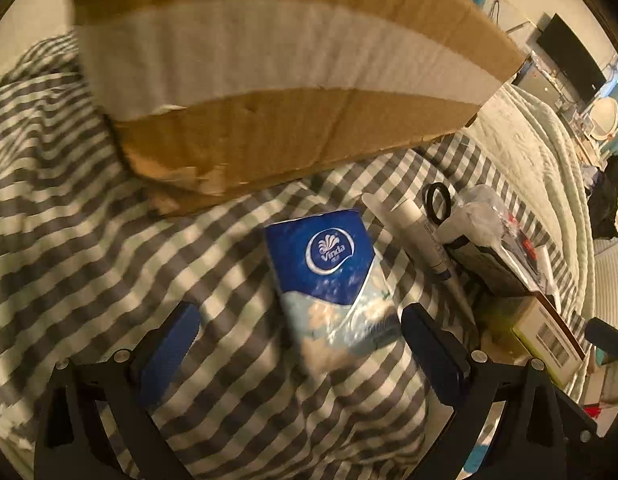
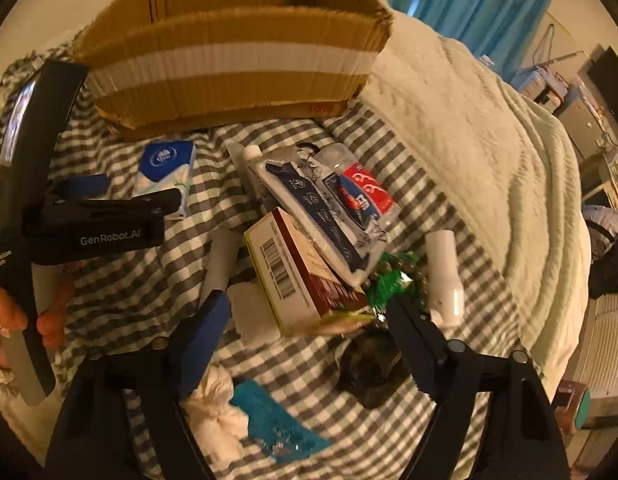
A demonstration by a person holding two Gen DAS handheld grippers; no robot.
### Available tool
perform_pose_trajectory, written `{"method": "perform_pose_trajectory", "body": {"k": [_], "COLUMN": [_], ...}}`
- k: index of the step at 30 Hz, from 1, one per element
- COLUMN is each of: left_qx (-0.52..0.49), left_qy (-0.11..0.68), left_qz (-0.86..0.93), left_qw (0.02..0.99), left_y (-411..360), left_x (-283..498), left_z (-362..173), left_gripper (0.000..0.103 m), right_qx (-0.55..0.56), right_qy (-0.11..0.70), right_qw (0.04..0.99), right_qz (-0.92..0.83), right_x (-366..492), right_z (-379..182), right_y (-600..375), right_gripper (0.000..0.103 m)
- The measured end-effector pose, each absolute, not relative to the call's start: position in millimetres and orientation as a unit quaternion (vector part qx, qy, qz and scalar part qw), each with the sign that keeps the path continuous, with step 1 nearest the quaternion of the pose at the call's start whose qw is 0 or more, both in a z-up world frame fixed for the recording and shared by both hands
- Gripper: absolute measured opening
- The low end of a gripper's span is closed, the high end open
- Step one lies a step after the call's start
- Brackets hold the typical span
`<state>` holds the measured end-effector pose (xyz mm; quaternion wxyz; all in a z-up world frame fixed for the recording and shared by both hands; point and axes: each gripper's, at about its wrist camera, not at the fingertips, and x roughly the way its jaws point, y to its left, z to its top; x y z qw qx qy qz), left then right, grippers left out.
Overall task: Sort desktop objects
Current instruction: 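Grasp the blue Vinda tissue pack with the left gripper while the right grasps the barcode box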
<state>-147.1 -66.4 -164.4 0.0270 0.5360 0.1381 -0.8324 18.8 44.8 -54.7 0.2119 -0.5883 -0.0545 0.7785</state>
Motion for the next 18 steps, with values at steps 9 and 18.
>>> {"method": "perform_pose_trajectory", "body": {"k": [9, 18], "left_qx": [0.538, 0.565], "left_qy": [0.106, 0.141], "left_qz": [-0.835, -0.812], "left_qw": [0.036, -0.034], "left_y": [-62, -93], "left_x": [-153, -130], "left_z": [-172, -152], "left_gripper": [0.101, 0.049], "right_qx": [-0.625, -0.624], "right_qy": [-0.059, -0.013], "right_qw": [0.232, 0.284], "right_qz": [0.743, 0.728], "right_x": [8, 30], "right_z": [-76, -37], "right_y": [57, 51], "right_gripper": [0.043, 0.031]}}
